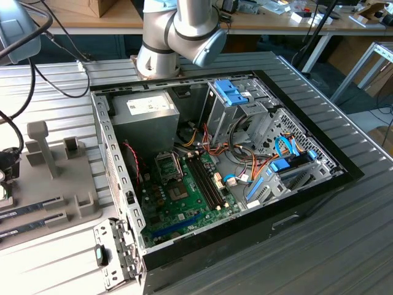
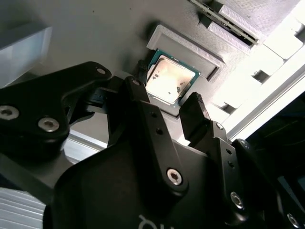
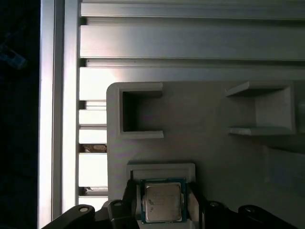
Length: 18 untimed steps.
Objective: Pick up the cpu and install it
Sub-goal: 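Pick up the cpu and move it towards the insertion slot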
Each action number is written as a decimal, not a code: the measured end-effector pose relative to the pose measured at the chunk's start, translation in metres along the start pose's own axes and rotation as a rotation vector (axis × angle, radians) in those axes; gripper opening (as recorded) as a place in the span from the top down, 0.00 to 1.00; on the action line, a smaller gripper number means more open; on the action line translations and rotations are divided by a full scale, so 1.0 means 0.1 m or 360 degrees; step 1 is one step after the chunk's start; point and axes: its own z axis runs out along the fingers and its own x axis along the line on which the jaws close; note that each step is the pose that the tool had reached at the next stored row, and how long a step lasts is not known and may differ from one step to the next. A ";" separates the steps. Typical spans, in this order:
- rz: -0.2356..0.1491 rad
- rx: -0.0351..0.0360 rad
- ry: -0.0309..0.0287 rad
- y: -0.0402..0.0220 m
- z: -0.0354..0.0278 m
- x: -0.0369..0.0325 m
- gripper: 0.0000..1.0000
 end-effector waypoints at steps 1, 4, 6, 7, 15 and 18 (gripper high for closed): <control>0.0000 0.0000 0.00009 -0.001 -0.016 -0.001 0.46; -0.0002 0.0000 0.00009 -0.011 -0.026 -0.001 0.46; -0.0003 0.0000 0.00011 -0.023 -0.025 -0.001 0.46; -0.0004 0.0000 0.00009 -0.026 -0.024 -0.001 0.46; -0.0012 0.0005 0.00048 -0.030 0.041 -0.004 0.46; -0.0016 0.0005 0.00051 -0.030 0.044 -0.004 0.46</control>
